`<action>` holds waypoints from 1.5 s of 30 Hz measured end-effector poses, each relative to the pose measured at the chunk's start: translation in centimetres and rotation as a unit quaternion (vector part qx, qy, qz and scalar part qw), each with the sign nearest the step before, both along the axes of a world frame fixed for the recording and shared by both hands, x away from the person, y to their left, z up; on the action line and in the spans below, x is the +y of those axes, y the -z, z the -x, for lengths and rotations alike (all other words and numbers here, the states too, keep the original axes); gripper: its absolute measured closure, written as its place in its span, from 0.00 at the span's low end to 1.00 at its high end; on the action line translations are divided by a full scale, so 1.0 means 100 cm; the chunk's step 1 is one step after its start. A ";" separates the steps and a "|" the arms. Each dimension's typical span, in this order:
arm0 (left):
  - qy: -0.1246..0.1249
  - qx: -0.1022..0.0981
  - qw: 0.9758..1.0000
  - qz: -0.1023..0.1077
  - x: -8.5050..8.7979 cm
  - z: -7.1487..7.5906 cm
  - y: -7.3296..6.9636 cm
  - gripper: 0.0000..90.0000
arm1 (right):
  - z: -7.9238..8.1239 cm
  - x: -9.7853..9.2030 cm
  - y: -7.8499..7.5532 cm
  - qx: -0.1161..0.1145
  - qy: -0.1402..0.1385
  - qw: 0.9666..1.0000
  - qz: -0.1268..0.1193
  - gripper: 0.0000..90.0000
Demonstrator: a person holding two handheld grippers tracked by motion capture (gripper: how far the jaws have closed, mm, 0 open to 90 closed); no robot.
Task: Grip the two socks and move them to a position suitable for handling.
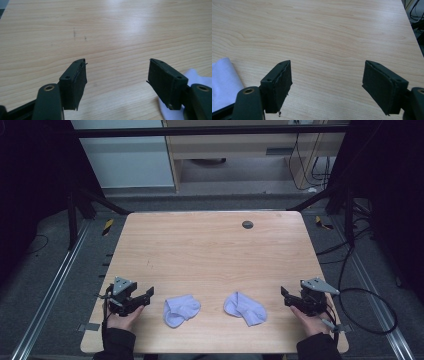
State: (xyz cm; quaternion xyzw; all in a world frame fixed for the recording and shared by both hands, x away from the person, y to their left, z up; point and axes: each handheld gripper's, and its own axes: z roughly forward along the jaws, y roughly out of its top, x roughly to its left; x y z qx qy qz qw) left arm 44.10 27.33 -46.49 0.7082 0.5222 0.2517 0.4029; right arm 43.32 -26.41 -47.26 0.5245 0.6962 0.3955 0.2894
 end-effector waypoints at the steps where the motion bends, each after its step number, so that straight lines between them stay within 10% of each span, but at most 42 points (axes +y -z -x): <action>1: 0.000 0.000 1.000 0.000 0.000 0.000 0.000 0.34 | 0.000 0.000 0.000 0.000 0.000 1.000 0.000 0.26; 26: 0.075 -0.040 0.996 0.012 -0.079 0.002 -0.025 0.33 | 0.005 0.042 -0.039 -0.021 -0.086 0.996 0.003 0.31; 45: 0.131 -0.046 0.990 0.008 -0.153 0.001 -0.030 0.39 | 0.023 0.065 -0.029 0.010 -0.144 0.989 0.012 0.47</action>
